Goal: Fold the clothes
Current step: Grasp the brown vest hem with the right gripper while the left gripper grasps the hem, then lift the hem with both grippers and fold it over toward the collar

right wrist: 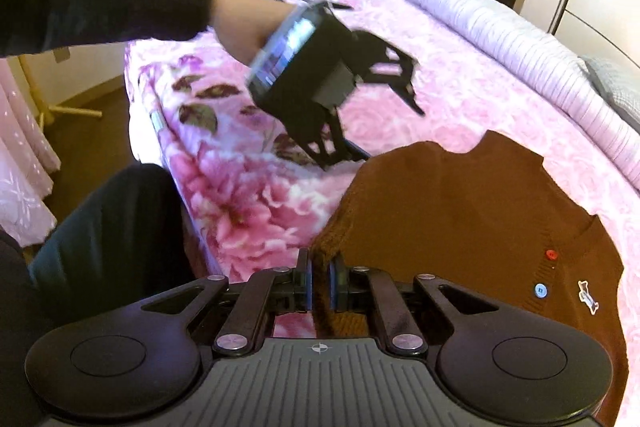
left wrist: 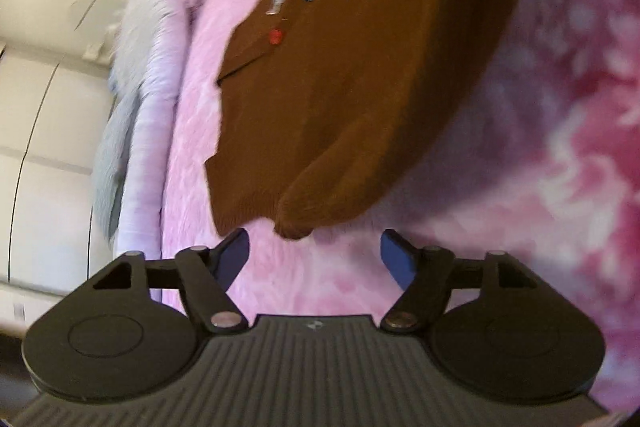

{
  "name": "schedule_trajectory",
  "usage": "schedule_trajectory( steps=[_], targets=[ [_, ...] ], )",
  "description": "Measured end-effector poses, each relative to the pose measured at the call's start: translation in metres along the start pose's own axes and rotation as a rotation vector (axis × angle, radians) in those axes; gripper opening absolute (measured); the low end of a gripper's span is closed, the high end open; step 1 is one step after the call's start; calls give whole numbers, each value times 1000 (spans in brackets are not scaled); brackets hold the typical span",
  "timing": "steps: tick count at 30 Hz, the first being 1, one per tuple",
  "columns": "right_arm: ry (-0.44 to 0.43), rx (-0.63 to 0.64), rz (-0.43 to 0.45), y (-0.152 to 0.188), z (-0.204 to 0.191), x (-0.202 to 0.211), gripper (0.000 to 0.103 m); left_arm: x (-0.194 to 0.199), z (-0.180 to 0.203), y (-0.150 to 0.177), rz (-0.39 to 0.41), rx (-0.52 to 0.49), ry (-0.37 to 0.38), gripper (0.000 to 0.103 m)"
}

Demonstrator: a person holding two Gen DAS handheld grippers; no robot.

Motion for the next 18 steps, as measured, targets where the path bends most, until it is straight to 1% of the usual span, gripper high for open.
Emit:
schedule_trajectory(
  steps=[1,2,3,4,5,7,8,9,11,15,18],
  targets=[
    [-3,-5,7,1,3,2,6,-7,-2,-1,0,-22,10,60],
    [-9,-10,13,2,5,4,6,-11,-4,-2,0,-31,20,52],
    [-18,-16,20,4,7,6,6,-14,-7,-4,2,-29,25,45],
    [-26,-22,26,7,10,7,6,-17,-10,-6,4,-26,28,41],
    [-34,-27,33,9,12,9,6,-20,-13,-8,6,-22,31,33],
    [-49,-37,39,15,18,14,6,-25,-18,-13,9,-19,35,23],
    [-56,-44,43,18,21,16,6,-26,-21,-15,8,-20,35,12],
    [-64,-54,49,21,24,20,6,-27,-24,-18,7,-13,39,7],
    [-73,-80,68,29,31,23,6,-25,-36,-28,10,20,34,6],
    [-52,-172,145,45,54,45,6,-15,-78,-64,25,50,13,6],
    [-3,-271,226,63,80,73,6,-12,-117,-111,50,26,-29,6]
  ],
)
Point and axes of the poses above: each gripper's, at about its wrist camera, not at the fingertips, and x roughly against the way its jaws point, z to its right, y to its underside, the point moved 2 cm from there along -x, roughly the way its jaws point, and after that the axes turned 7 degrees about y, right-handed, at the moved point
